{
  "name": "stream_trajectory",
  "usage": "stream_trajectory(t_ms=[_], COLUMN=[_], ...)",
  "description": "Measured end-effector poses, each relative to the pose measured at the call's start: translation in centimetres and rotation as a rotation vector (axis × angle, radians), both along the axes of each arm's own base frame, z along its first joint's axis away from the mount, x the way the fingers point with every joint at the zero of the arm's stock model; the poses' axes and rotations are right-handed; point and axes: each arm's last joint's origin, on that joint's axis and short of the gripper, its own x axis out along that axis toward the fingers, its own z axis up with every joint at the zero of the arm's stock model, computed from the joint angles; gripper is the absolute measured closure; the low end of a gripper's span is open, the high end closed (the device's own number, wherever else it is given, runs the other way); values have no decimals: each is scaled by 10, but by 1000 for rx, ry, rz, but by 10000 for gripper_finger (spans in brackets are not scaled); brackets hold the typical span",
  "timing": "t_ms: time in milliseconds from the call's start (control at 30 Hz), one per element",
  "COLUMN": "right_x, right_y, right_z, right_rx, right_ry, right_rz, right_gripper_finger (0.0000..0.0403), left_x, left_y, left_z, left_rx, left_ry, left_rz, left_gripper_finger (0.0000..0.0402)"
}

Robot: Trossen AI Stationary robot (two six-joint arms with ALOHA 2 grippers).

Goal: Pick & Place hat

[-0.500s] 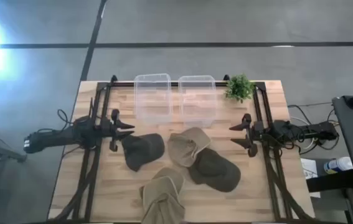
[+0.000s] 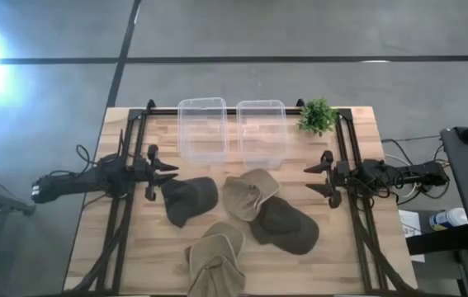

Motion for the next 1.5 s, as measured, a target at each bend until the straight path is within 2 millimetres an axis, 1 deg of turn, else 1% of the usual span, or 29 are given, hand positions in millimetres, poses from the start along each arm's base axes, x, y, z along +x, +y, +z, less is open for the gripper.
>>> stream_trajectory(t_ms=[1133,1233,1500], right_x=[0,0,0], right_y=[0,0,-1], right_z=[1,1,1], right_rx=[13,194,848], right_ry=[-6,-11,-14], right_rz=[0,9,8], right_gripper_finger=[158,158,158], left_x=[0,0,0], left_y=[0,0,0], left_z=[0,0,0], left_rx=[0,0,0], left_ry=[0,1,0], left_rz=[0,0,0], left_gripper_finger=[309,309,309])
